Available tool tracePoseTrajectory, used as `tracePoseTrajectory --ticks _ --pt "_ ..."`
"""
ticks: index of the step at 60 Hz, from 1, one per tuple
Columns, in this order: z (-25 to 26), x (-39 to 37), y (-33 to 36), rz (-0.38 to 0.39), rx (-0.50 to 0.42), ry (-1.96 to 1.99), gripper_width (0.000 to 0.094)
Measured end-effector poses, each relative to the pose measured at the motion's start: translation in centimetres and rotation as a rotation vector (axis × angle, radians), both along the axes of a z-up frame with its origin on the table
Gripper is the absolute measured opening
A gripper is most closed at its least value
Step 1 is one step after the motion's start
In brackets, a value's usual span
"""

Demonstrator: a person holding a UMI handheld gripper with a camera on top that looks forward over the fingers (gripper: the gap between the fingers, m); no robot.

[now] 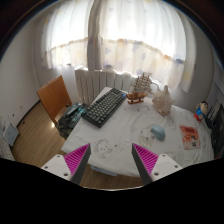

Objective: Arrange mouse

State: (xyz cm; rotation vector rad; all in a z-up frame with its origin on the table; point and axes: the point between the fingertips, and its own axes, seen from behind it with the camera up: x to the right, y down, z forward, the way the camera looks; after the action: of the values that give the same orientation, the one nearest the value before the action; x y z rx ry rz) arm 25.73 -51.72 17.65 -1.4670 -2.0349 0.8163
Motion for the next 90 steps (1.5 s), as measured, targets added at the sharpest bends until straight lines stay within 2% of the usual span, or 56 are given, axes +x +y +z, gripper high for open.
tracePoseTrajectory --ticks 4,10,26,33,49,60,82,90 --pt "-0.3 -0.3 0.8 -0.005 0.009 0.003 0.0852" --pt "-1.2 -1.1 4.0 -0.058 0.033 0.004 0.0853" --pt "-3.2 -2.7 14.6 -0.264 0.042 0.009 0.0854" --pt "-3.9 -2.9 18.0 -0.327 0.034 0.021 0.0854" --pt "-7.9 -5.4 21.6 -0.318 0.044 0.085 0.0855" --pt "-11.6 -9.6 22.0 -0.319 -0.015 0.13 0.0856" --pt "-16.5 -18.7 23.2 -0.295 -0.022 0.141 0.0856" --pt "-17.9 -21.9 24.1 -0.308 -0.007 0.127 0.0855"
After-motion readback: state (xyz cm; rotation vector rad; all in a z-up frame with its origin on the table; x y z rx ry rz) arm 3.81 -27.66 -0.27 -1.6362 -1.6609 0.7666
